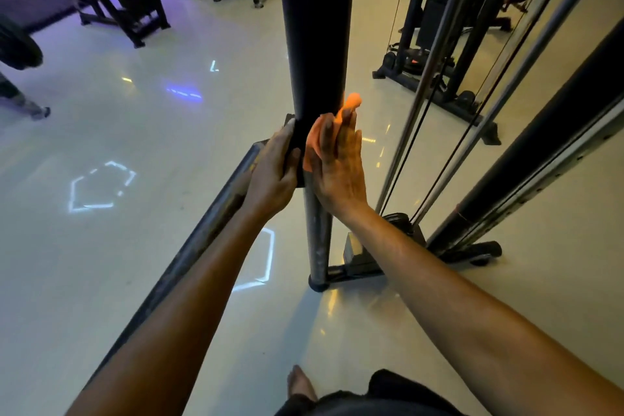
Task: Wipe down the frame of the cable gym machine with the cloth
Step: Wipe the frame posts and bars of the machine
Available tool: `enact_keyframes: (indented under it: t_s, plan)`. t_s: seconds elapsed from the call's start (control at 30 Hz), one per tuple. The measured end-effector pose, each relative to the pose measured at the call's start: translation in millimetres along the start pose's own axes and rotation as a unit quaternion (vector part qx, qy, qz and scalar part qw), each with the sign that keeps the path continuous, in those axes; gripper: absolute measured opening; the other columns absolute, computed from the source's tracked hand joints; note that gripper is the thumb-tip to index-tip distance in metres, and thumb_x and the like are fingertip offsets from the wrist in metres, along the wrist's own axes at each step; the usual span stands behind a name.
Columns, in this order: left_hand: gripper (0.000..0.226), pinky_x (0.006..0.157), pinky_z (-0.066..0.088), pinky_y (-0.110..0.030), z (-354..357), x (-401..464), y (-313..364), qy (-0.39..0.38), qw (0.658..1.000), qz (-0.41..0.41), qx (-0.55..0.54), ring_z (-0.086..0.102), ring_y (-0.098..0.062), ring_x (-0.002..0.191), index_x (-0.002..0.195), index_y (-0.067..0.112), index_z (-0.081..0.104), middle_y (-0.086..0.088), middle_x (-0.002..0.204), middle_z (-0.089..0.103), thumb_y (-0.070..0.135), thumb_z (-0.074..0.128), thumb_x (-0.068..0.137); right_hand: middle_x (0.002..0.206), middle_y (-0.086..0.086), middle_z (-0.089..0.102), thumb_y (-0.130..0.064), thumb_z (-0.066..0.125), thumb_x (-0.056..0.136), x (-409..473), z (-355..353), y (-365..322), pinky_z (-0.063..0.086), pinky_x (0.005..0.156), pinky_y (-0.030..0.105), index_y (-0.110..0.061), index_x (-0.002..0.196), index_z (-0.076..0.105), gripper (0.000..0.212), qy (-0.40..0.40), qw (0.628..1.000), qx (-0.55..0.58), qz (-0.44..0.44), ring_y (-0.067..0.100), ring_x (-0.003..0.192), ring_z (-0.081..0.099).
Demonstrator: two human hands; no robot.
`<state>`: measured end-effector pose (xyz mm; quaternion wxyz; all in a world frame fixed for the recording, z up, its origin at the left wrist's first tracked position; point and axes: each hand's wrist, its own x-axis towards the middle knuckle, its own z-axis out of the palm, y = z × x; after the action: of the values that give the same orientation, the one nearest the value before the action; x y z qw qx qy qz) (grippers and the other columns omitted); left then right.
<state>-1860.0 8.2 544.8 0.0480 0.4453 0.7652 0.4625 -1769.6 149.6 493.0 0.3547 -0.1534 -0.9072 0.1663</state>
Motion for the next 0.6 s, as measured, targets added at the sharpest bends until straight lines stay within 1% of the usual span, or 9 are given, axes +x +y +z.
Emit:
enact_keyframes:
  t_s: [0.07, 0.1, 0.17, 0.2, 0.3, 0.43, 0.5, 0.57, 0.6]
  plan:
    - [0.062, 0.130, 0.033, -0.046, 12, -7, 2, 0.024, 0.999, -0.018, 0.018, 0.029, -0.010, 0.161, 0.170, 0.026, 0.027, 0.003, 0.175, 0.032, 0.025, 0.048, 0.112, 0.177, 0.030, -0.015, -0.038, 0.057, 0.113, -16, 3, 14, 0.013, 0.130, 0.071, -0.030, 0.165, -0.034, 0.105, -0.044, 0.998, -0.014, -0.031, 0.046, 0.166, -0.012]
    - [0.064, 0.132, 0.028, -0.039, 17, -10, 4, 0.032, 0.999, -0.028, 0.020, 0.022, -0.008, 0.163, 0.171, 0.025, 0.024, 0.005, 0.178, 0.023, 0.027, 0.049, 0.112, 0.177, 0.031, -0.011, -0.037, 0.060, 0.111, -28, 6, 22, 0.014, 0.130, 0.072, -0.030, 0.164, -0.033, 0.108, -0.068, 0.996, -0.022, -0.044, 0.047, 0.165, -0.012]
    - [0.071, 0.128, 0.024, -0.024, 34, -17, 9, 0.053, 0.998, -0.040, 0.015, 0.011, -0.007, 0.165, 0.172, 0.021, 0.019, 0.007, 0.181, 0.007, 0.038, 0.047, 0.110, 0.176, 0.031, -0.010, -0.038, 0.062, 0.110, -50, 12, 43, 0.016, 0.128, 0.073, -0.031, 0.165, -0.032, 0.110, -0.112, 0.992, -0.022, -0.054, 0.048, 0.166, -0.011]
    - [0.075, 0.127, 0.025, -0.023, 43, -21, 9, 0.064, 0.997, -0.038, 0.014, 0.007, -0.009, 0.166, 0.173, 0.019, 0.016, 0.007, 0.181, 0.000, 0.042, 0.045, 0.107, 0.177, 0.031, -0.010, -0.041, 0.059, 0.111, -57, 15, 51, 0.016, 0.128, 0.073, -0.031, 0.166, -0.032, 0.106, -0.126, 0.990, -0.014, -0.055, 0.047, 0.166, -0.011]
    - [0.076, 0.126, 0.025, -0.031, 65, -28, 2, 0.100, 0.994, -0.036, 0.034, 0.000, -0.013, 0.167, 0.173, 0.015, 0.014, 0.001, 0.181, -0.007, 0.030, 0.047, 0.106, 0.176, 0.026, -0.019, -0.047, 0.043, 0.117, -49, 23, 53, 0.011, 0.130, 0.072, -0.032, 0.164, -0.033, 0.091, -0.092, 0.992, 0.029, -0.076, 0.047, 0.166, -0.011]
    - [0.070, 0.134, 0.021, -0.046, 84, -36, -23, 0.144, 0.984, -0.034, 0.099, 0.003, -0.020, 0.168, 0.171, 0.011, 0.021, -0.007, 0.181, 0.001, 0.019, 0.052, 0.109, 0.172, 0.007, -0.040, -0.036, 0.056, 0.115, -32, 50, 53, 0.012, 0.131, 0.069, -0.034, 0.164, -0.035, 0.103, -0.004, 0.995, 0.047, -0.087, 0.053, 0.165, -0.001]
    - [0.067, 0.135, 0.018, -0.048, 90, -41, -34, 0.146, 0.980, -0.032, 0.134, 0.002, -0.023, 0.168, 0.171, 0.009, 0.022, -0.009, 0.181, 0.003, 0.019, 0.051, 0.112, 0.176, 0.012, -0.033, -0.033, 0.059, 0.114, -47, 69, 66, 0.020, 0.128, 0.071, -0.032, 0.166, -0.031, 0.104, -0.018, 0.995, 0.043, -0.092, 0.056, 0.163, 0.008]
    - [0.064, 0.135, 0.015, -0.046, 92, -42, -40, 0.146, 0.975, -0.027, 0.167, 0.000, -0.025, 0.168, 0.171, 0.010, 0.022, -0.009, 0.181, 0.002, 0.031, 0.044, 0.114, 0.179, 0.025, -0.010, -0.040, 0.052, 0.116, -69, 80, 80, 0.026, 0.125, 0.072, -0.032, 0.169, -0.022, 0.092, -0.050, 0.993, 0.056, -0.096, 0.054, 0.164, 0.010]
    - [0.063, 0.134, 0.013, -0.046, 91, -41, -42, 0.150, 0.970, -0.020, 0.188, -0.001, -0.026, 0.168, 0.171, 0.010, 0.023, -0.009, 0.181, 0.003, 0.035, 0.039, 0.115, 0.177, 0.030, -0.001, -0.044, 0.048, 0.116, -76, 82, 85, 0.025, 0.125, 0.072, -0.033, 0.168, -0.024, 0.089, -0.061, 0.992, 0.062, -0.095, 0.052, 0.165, 0.006]
